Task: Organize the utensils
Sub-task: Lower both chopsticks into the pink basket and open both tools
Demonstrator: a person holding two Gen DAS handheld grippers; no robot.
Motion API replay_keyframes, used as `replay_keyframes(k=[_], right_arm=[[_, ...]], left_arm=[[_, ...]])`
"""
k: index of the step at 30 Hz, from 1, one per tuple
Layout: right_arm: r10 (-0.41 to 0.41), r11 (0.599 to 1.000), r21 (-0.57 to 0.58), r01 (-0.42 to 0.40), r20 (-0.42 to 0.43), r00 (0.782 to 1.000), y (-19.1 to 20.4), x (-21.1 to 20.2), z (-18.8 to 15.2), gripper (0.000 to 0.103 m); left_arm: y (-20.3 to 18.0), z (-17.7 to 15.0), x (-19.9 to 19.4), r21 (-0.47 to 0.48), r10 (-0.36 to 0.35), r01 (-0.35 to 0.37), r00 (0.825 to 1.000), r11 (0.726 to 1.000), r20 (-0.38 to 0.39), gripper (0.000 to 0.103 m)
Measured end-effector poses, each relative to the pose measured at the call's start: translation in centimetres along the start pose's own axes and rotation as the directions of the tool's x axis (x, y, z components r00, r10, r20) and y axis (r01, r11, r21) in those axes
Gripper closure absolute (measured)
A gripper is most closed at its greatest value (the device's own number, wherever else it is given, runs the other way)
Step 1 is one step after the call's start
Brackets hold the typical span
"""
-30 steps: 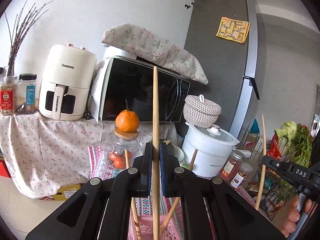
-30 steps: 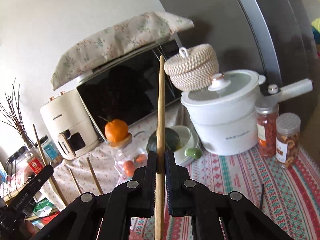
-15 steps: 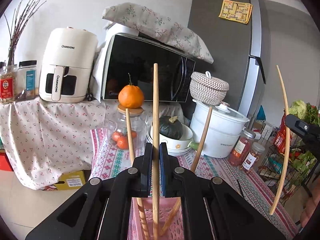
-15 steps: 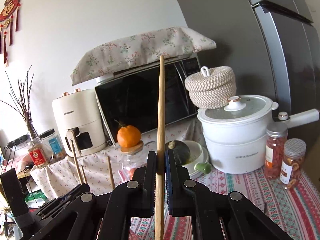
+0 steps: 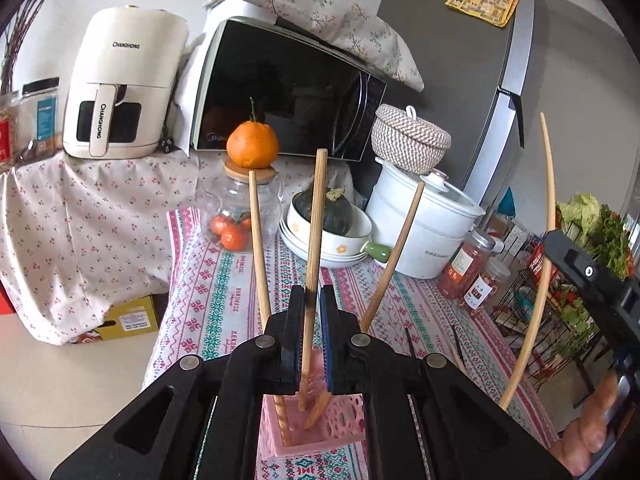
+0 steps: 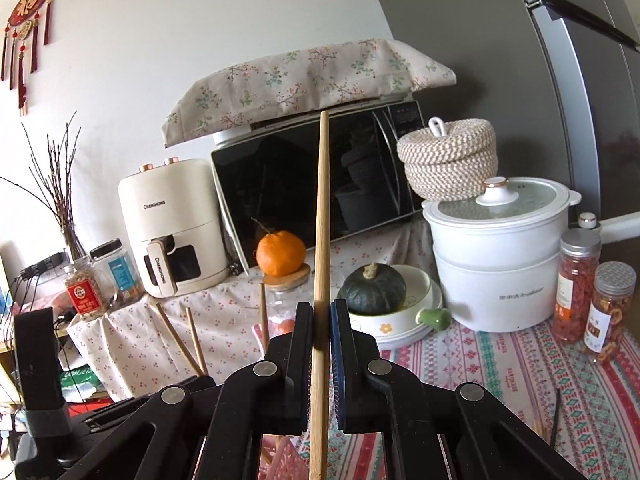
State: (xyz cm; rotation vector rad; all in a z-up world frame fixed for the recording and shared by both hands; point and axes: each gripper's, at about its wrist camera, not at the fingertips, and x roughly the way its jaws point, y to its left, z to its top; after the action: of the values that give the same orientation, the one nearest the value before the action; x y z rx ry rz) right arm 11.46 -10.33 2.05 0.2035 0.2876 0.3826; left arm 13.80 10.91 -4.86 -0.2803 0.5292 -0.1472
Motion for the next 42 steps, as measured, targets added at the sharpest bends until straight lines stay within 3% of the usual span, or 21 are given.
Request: replay_keyframes(k=[2,6,8,14,21,30,36,37,39,42], right_arm=[[-0.005,1.0,0.008,0.005,0.013,1.0,0.5,0.1,-0.1,0.096],[0.002,1.0,0.007,-0.003,0.051,0.999,2.3,0.4,0.0,0.096],[0.017,1.0,0.021,-0.019,0.077,0.997,3.3,0.7,0.0,0.096],[0.017,1.0,-0.01,-0.016,0.1,0.995,6.6,3.2,-1.2,0.096],[-0.018,0.993,-0.115,0.03,0.101,0.995,8.6,6.4,-3.9,0.096],[-0.089,0.989,-0.11,0.095,0.059,0.994,7.7,7.6,-6.2,0.095],[-0.065,0.982,-0.179,0.055,-0.051,0.997,8.4,8.2,-6.8,0.093],[-0.054,0.983,-0.183,0.035,-0.101,0.993,8.4,8.5,-6.7,0.09],[-0.051,0.983,-0.184,0.013,-0.201,0.978,8.4,9.0,-6.4,0.057],[-0.036,0.98,-0.197,-0.016,-0.259,0.965,8.0,8.2,-5.6,0.051]], left_arm=[[0.2,0.6,-1.0,-0.027,-0.011,0.011,1.0,1.0,-0.006,0.092],[0.9,1.5,-2.8,-0.082,-0.013,0.009,0.999,0.997,-0.042,0.066],[1.4,1.8,-3.6,-0.097,0.0,-0.008,0.997,0.995,-0.077,0.06],[4.1,2.2,-5.0,-0.189,0.026,-0.053,0.989,0.981,-0.142,0.058],[6.2,2.3,-4.8,-0.294,0.0,-0.057,0.982,0.954,-0.19,0.058],[6.5,2.1,-4.4,-0.328,-0.024,-0.05,0.976,0.943,-0.218,0.058],[5.6,2.1,-4.4,-0.299,-0.029,-0.039,0.975,0.953,-0.221,0.058],[5.5,2.1,-4.4,-0.297,-0.031,-0.037,0.975,0.954,-0.221,0.058],[5.3,2.2,-4.5,-0.293,-0.038,-0.03,0.974,0.956,-0.222,0.058],[4.8,2.2,-4.8,-0.269,-0.033,-0.031,0.973,0.963,-0.23,0.058]])
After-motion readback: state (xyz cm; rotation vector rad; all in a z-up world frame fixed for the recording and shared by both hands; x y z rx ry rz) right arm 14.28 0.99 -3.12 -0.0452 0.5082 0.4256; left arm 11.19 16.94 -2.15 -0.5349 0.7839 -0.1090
